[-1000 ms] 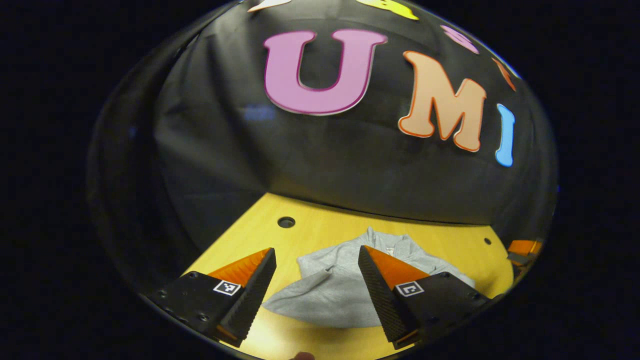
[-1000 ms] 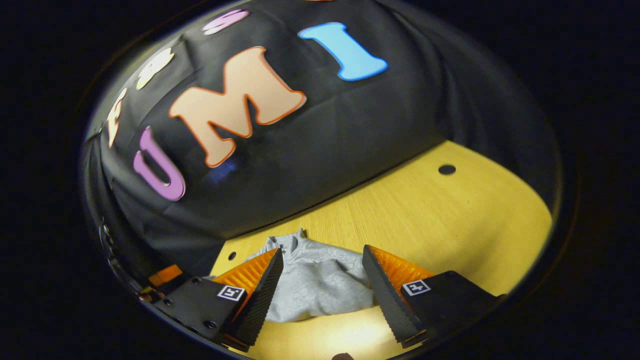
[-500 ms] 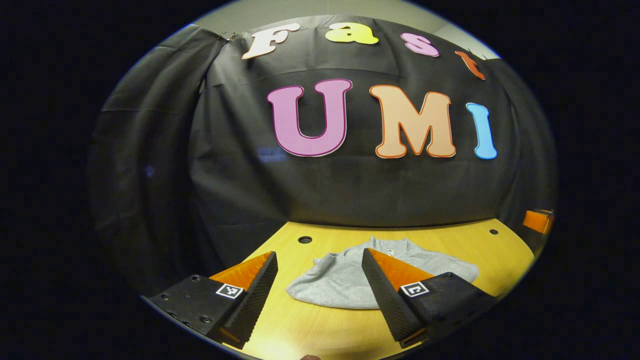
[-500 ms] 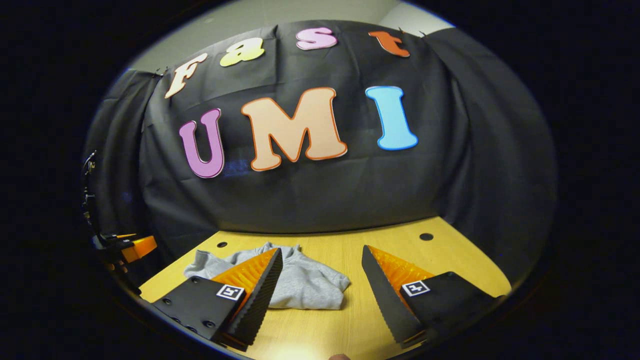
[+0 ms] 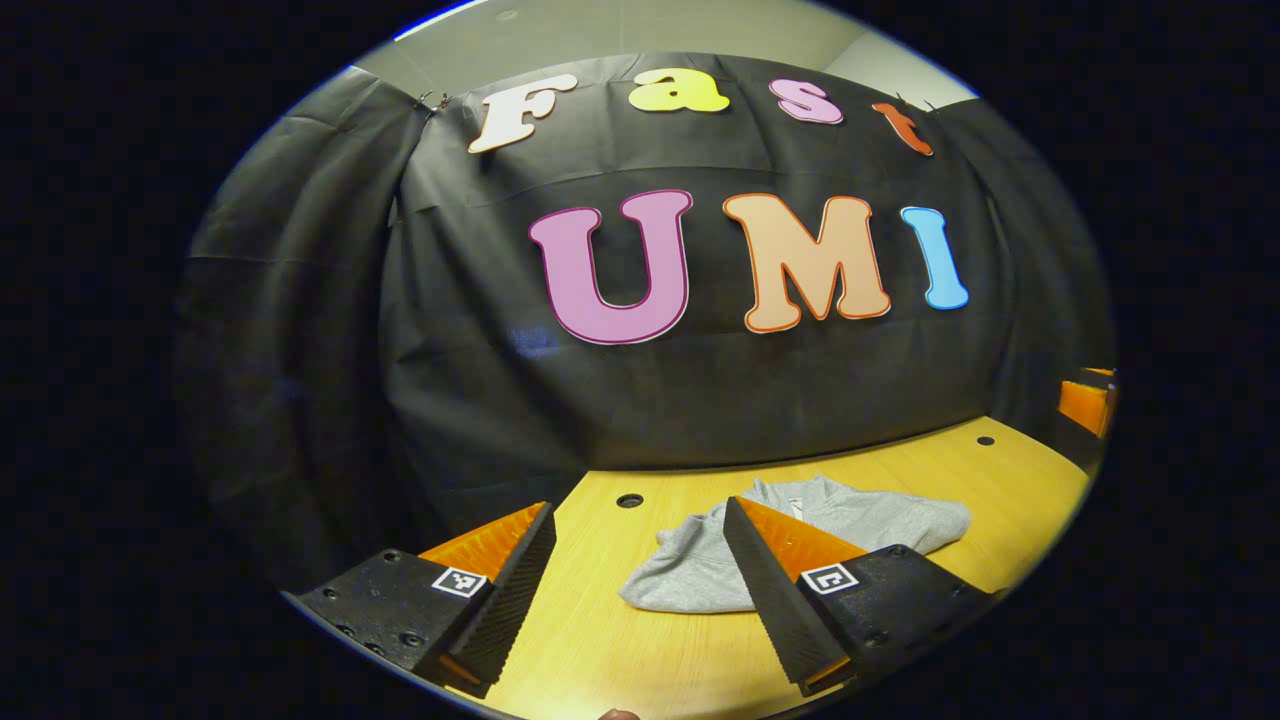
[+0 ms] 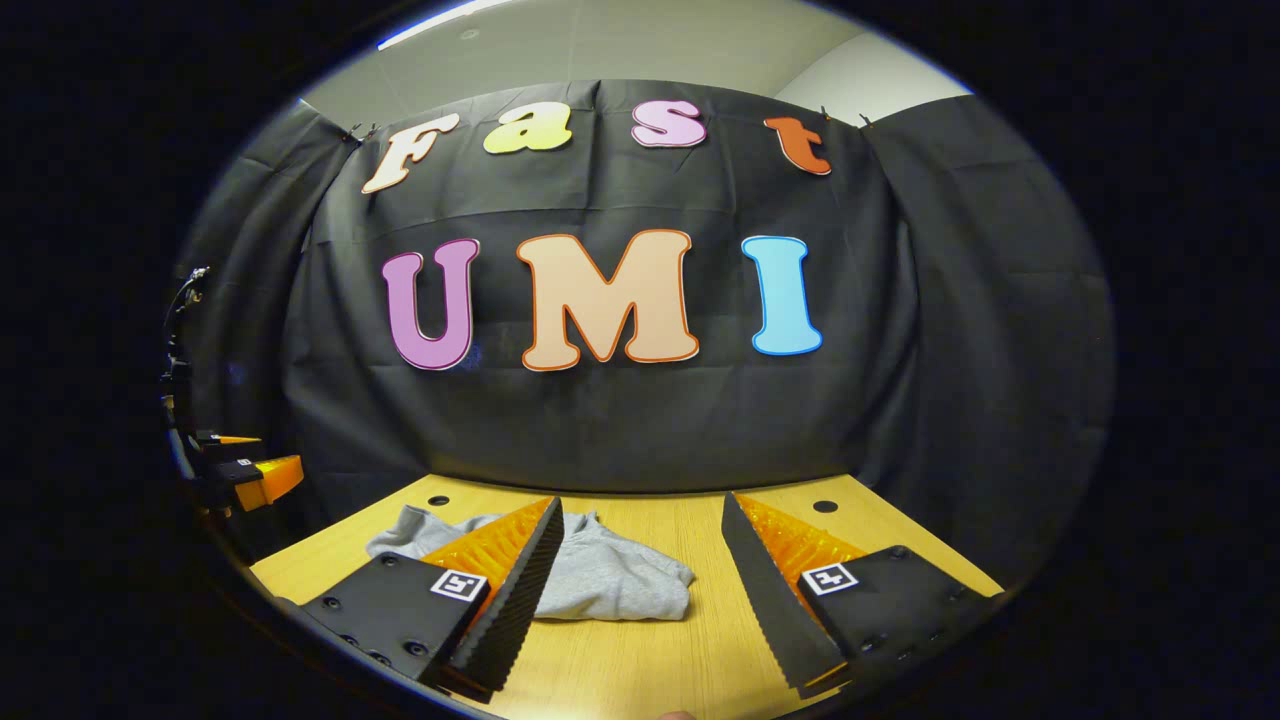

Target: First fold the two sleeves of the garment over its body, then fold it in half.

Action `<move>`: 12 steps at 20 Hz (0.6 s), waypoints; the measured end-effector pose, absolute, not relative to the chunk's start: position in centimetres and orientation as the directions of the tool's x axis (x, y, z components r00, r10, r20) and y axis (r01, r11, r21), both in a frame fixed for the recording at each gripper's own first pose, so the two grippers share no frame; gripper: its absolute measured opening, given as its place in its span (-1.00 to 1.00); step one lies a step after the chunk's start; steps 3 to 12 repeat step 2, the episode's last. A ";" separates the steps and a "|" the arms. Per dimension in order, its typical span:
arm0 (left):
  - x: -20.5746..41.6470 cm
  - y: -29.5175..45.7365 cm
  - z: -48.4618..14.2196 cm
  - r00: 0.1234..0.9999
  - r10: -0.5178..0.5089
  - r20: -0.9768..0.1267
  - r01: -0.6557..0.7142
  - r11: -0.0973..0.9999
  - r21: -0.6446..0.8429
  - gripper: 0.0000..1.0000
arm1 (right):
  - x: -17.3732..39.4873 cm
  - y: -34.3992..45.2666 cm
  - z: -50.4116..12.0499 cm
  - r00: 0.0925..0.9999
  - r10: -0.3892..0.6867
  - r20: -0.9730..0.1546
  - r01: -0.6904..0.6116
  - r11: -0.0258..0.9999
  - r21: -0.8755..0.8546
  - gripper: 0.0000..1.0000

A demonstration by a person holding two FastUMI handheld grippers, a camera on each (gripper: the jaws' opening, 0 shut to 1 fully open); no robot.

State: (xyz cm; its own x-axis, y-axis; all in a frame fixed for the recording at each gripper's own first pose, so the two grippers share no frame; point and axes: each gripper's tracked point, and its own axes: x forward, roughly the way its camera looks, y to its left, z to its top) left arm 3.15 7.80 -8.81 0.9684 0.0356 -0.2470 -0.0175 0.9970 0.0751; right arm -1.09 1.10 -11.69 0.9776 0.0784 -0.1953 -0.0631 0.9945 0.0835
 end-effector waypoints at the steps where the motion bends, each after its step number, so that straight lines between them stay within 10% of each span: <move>1: 3.0 8.0 -8.9 0.968 0.035 -0.249 -0.016 0.997 0.080 1.00 | -1.2 0.9 -11.1 0.978 0.074 -0.195 -0.058 0.995 0.086 0.90; 12: 3.1 8.0 -8.8 0.969 0.027 -0.246 -0.007 0.997 0.080 0.94 | -1.4 1.0 -11.0 0.979 0.067 -0.194 -0.052 0.995 0.083 0.96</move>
